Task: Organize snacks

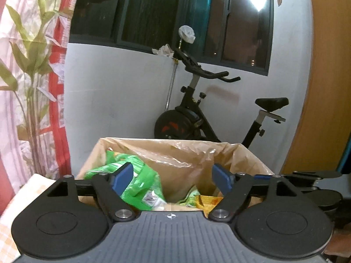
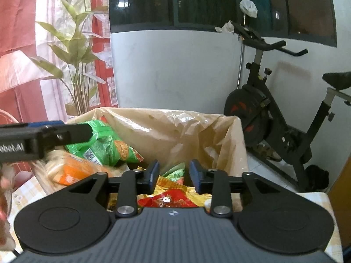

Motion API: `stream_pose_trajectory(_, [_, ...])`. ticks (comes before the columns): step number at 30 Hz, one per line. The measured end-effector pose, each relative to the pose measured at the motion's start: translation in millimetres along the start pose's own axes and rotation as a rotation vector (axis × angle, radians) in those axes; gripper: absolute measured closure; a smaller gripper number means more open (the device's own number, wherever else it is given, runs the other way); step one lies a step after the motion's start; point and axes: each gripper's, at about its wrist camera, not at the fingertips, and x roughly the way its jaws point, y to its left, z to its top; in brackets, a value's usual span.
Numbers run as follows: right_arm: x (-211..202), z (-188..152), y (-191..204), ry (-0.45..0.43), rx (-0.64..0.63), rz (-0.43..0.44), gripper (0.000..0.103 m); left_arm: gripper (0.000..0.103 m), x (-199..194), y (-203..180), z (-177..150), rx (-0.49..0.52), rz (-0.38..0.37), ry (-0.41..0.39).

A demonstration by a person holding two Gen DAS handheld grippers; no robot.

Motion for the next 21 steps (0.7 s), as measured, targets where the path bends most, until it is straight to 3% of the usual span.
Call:
stream_pose_trajectory(8, [-23, 5, 1, -0.015, 0.015, 0.009, 0.057, 0.020, -30, 11, 12, -0.023, 0.037, 0.024])
stream_pose_trajectory(11, [-34, 6, 7, -0.026, 0.015, 0.028, 0.050, 0.013, -48, 11, 14, -0.006, 0.055, 0.024])
stream_pose_trajectory(21, [-73, 7, 37, -0.054, 0.024, 0.091, 0.011, 0.005, -108, 12, 16, 0.011, 0.148, 0.030])
